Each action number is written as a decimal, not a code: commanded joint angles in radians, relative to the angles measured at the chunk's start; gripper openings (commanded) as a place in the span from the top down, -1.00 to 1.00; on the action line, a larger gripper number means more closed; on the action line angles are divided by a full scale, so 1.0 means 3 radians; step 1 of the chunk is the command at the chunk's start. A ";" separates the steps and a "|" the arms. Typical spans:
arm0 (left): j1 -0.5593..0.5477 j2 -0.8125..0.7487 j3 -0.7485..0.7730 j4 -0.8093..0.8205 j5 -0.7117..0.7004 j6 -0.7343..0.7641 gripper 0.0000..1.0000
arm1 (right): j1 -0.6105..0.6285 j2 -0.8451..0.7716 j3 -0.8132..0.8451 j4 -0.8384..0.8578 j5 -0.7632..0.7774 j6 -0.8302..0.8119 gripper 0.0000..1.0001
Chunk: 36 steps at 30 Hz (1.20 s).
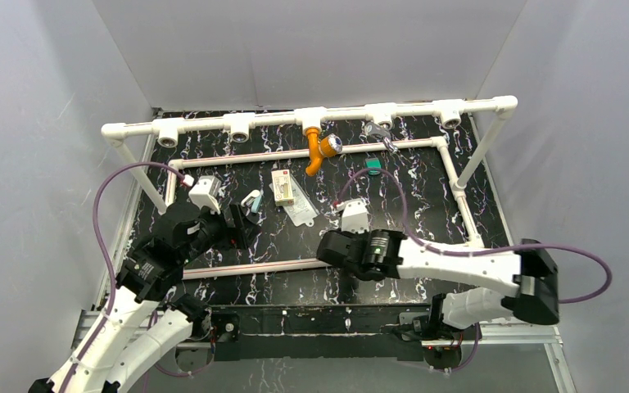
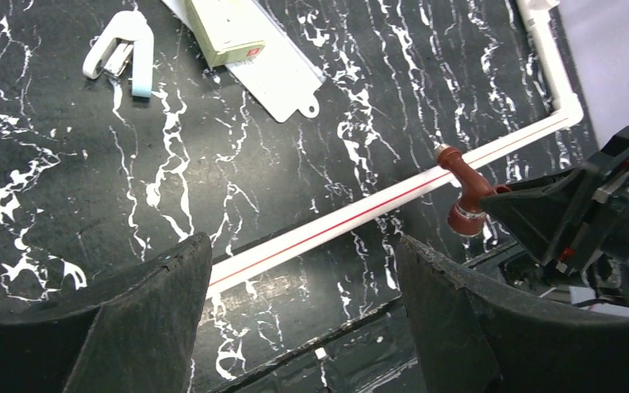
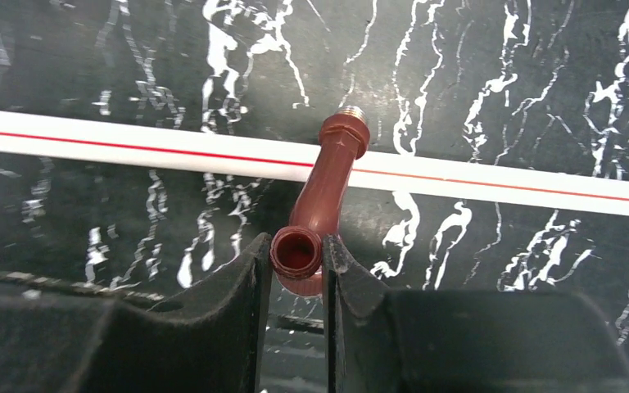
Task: Install the water faucets
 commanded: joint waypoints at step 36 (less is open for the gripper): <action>-0.0004 -0.0696 -0.0574 0.0657 0.1907 -0.1507 -0.58 | 0.0015 -0.1693 -0.1432 0.4546 -0.2531 -0.0414 0.97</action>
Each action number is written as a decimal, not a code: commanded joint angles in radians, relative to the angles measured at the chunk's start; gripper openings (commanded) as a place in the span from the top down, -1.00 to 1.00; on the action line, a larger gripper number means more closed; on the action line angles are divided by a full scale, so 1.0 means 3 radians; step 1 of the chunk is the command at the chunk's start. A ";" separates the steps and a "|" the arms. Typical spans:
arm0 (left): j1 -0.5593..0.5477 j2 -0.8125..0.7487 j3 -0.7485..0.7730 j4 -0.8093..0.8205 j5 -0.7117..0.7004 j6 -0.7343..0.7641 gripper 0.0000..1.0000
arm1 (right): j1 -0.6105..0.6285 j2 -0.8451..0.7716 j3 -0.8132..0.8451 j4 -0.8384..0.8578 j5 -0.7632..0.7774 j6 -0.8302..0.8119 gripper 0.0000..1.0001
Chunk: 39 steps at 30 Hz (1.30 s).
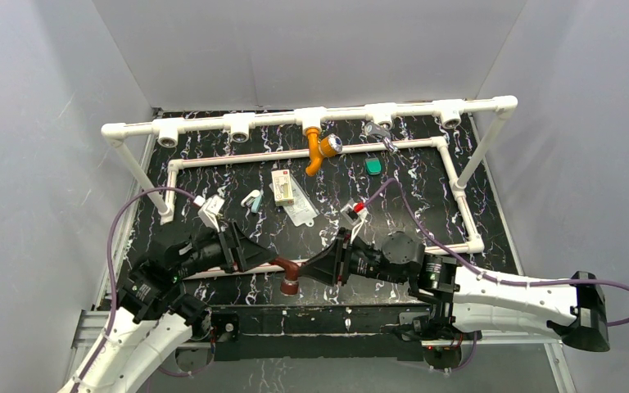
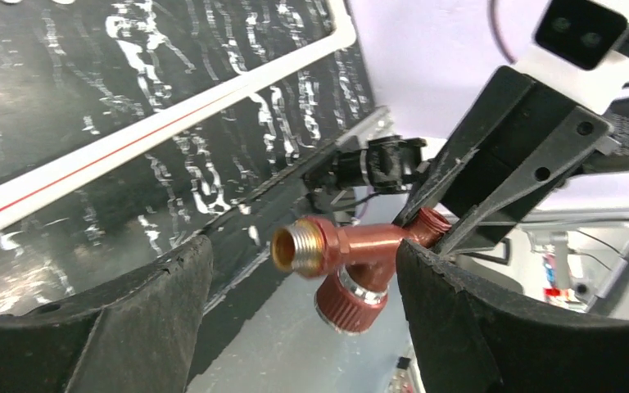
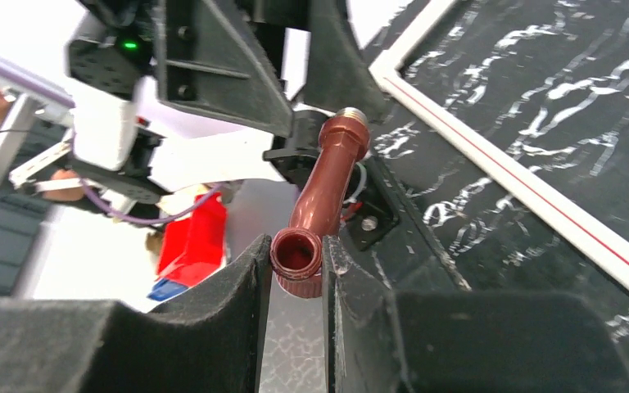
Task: Install the water faucets
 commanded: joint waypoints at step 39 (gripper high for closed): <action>-0.0004 -0.0584 -0.0648 0.2400 0.0963 -0.1765 -0.16 | -0.0004 0.0084 -0.0538 0.2278 -0.0348 0.0881 0.97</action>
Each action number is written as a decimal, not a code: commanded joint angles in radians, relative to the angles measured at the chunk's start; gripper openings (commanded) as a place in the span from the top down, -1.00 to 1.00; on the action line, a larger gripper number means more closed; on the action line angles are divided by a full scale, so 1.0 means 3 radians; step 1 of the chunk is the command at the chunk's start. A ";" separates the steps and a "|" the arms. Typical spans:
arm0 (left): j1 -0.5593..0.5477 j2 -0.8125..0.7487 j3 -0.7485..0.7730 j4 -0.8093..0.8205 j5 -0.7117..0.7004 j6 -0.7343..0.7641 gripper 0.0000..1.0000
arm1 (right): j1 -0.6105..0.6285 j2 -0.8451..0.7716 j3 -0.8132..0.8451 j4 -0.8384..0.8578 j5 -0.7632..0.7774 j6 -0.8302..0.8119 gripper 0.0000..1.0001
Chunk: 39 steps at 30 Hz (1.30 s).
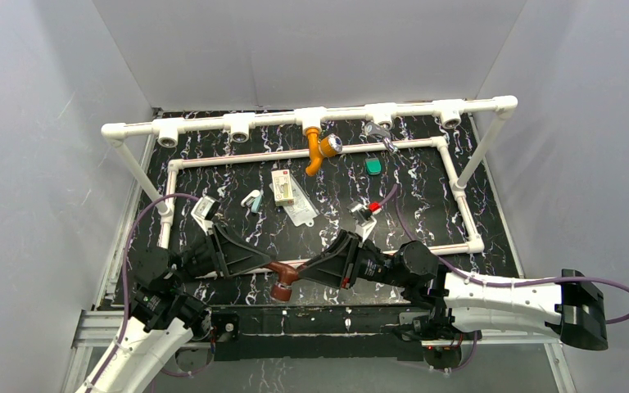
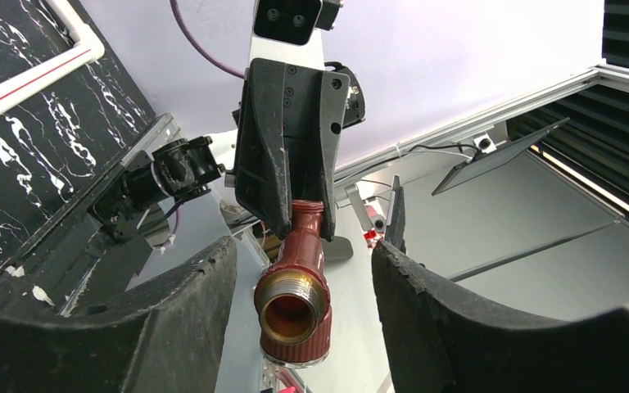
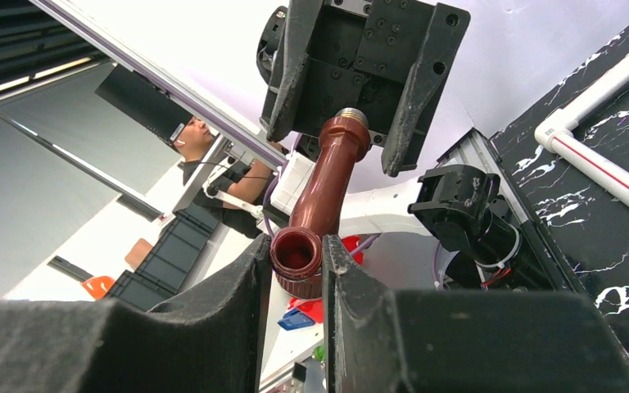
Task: Install the water faucets
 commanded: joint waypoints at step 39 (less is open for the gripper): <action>-0.0004 -0.0129 -0.0165 -0.0559 -0.0225 0.0034 1.00 | -0.0005 -0.0545 0.0734 -0.1987 0.0495 -0.1415 -0.67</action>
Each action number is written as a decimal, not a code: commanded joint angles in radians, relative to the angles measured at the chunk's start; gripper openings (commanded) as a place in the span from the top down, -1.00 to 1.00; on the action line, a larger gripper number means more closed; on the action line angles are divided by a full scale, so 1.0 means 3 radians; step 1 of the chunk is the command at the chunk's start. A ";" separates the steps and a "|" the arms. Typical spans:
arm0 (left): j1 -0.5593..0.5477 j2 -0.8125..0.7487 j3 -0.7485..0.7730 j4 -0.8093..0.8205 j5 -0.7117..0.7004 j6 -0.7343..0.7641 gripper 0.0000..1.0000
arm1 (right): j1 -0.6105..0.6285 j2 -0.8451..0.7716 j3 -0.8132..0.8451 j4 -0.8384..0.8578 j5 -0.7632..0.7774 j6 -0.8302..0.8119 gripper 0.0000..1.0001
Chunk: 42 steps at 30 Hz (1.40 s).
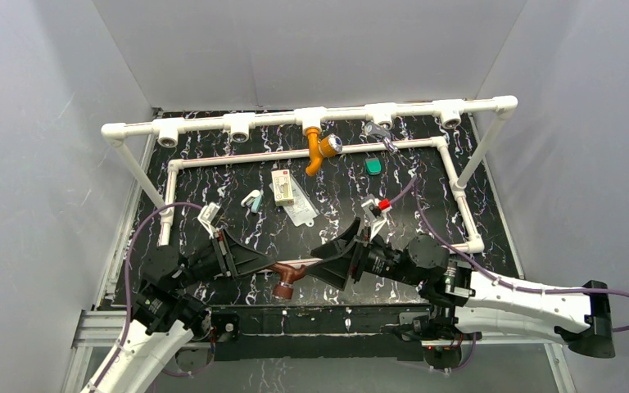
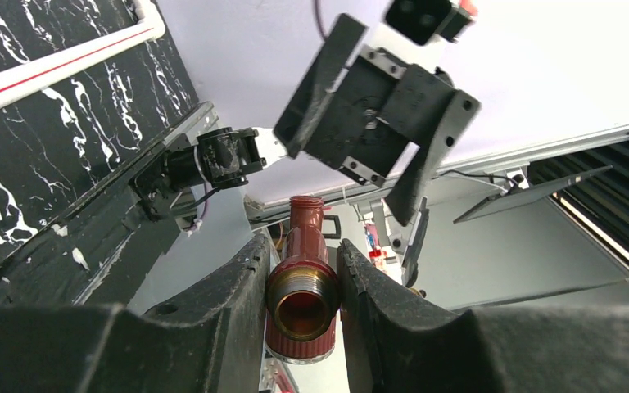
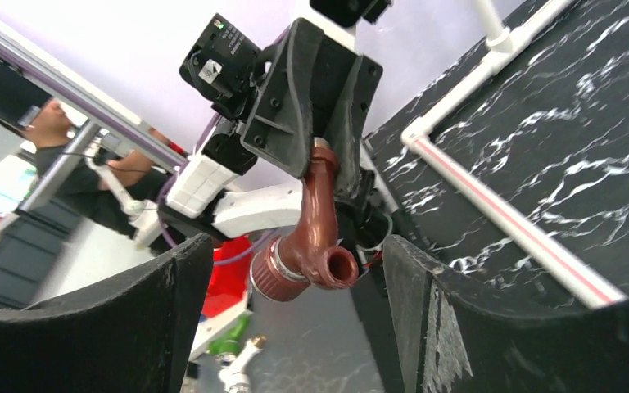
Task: Install the water faucets
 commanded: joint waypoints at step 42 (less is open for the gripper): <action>-0.0005 0.0569 0.0135 -0.0394 -0.0087 -0.0789 1.00 | 0.0193 0.0199 0.0243 -0.0681 -0.0651 -0.5906 -0.46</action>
